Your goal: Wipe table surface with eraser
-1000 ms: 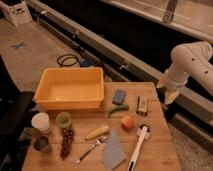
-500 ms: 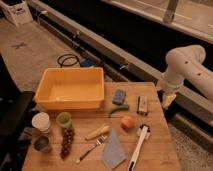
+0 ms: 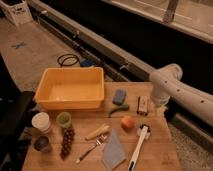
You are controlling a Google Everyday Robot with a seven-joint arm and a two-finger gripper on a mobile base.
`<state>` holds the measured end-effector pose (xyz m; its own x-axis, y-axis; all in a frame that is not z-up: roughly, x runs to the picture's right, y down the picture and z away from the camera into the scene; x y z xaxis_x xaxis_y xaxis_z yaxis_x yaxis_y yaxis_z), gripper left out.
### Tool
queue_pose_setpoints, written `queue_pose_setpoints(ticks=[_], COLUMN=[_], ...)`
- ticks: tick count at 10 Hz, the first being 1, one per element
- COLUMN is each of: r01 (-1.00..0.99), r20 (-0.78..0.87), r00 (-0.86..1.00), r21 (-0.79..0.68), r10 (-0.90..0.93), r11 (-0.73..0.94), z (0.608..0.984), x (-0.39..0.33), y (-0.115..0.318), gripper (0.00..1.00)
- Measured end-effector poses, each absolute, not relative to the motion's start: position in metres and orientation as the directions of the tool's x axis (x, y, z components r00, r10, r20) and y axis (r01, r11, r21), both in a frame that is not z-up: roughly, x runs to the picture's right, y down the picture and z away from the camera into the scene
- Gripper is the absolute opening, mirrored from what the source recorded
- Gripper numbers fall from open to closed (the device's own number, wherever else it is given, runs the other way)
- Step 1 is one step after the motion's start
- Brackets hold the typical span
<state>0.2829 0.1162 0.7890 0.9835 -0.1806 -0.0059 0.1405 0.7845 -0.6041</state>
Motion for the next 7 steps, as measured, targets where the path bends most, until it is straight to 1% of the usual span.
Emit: queue_pose_setpoints(ticks=[4, 6, 7], r01=[0.138, 0.056, 0.036], r20=[-0.009, -0.013, -0.016], r00=[0.984, 0.997, 0.998], r21=[-0.604, -0.596, -0.591], r10=[-0.18, -0.079, -0.056], r11=[0.785, 0.801, 0.806], z=[0.789, 0.8, 0.805], x=[0.285, 0.294, 0.29], y=[0.117, 0.126, 0.13], gripper=[0.65, 0.65, 0.65])
